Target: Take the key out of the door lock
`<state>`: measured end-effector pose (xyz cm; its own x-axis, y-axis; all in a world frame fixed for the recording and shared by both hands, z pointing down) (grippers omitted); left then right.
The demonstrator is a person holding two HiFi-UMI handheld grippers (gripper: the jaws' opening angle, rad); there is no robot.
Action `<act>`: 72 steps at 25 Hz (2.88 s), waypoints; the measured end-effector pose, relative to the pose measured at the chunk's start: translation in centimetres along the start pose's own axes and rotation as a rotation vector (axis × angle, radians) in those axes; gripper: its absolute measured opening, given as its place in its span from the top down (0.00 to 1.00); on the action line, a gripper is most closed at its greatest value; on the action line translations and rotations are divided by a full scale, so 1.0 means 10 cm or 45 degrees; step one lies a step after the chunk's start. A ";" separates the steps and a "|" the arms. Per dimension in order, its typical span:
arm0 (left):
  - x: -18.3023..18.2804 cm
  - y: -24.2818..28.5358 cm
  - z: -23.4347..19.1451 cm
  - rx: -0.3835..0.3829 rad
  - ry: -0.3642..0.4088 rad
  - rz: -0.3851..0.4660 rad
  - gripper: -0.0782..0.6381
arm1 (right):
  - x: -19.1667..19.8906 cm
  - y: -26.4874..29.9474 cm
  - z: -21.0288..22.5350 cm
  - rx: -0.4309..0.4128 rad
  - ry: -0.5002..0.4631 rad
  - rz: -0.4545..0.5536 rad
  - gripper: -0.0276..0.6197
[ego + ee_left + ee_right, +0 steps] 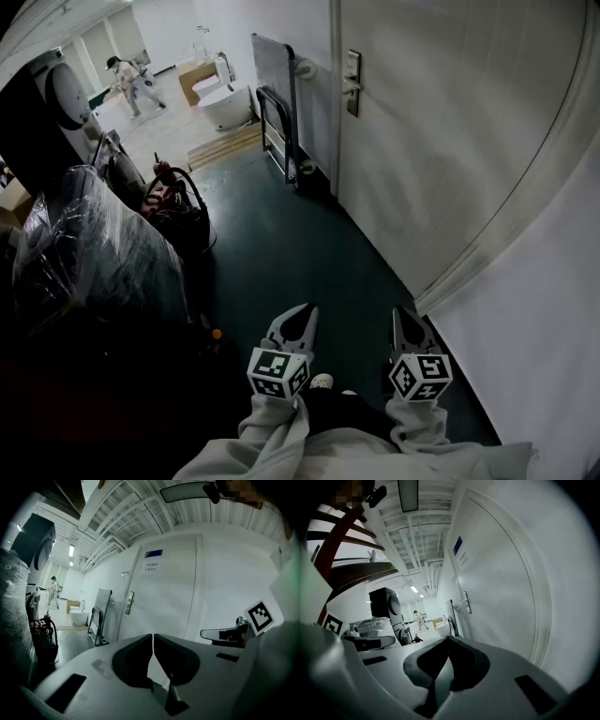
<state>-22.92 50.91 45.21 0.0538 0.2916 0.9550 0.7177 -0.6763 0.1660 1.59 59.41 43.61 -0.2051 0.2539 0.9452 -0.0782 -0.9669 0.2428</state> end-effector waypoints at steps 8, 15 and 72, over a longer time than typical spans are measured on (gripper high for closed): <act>0.02 0.05 -0.06 -0.009 -0.019 -0.008 0.86 | 0.02 0.07 0.03 0.047 0.021 -0.010 0.88; 0.00 0.13 -0.16 0.000 -0.024 -0.014 0.86 | 0.03 0.19 0.02 0.064 0.042 -0.020 0.88; -0.93 3.27 -1.71 -0.083 -0.062 -0.024 0.86 | -1.06 3.56 1.27 -0.058 0.075 -0.081 0.88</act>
<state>-11.81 14.55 45.97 0.0751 0.3361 0.9388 0.6723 -0.7124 0.2013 13.40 21.93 44.98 -0.2555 0.3173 0.9132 -0.1373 -0.9470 0.2906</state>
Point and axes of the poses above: the fingertips, and each gripper's own axes: y forward along the fingers, z to its right, x out of its underside, the point moved 10 cm from there along -y, backward along the fingers, and after that the axes turned 1 degree about -x, right-handed, at the moved point
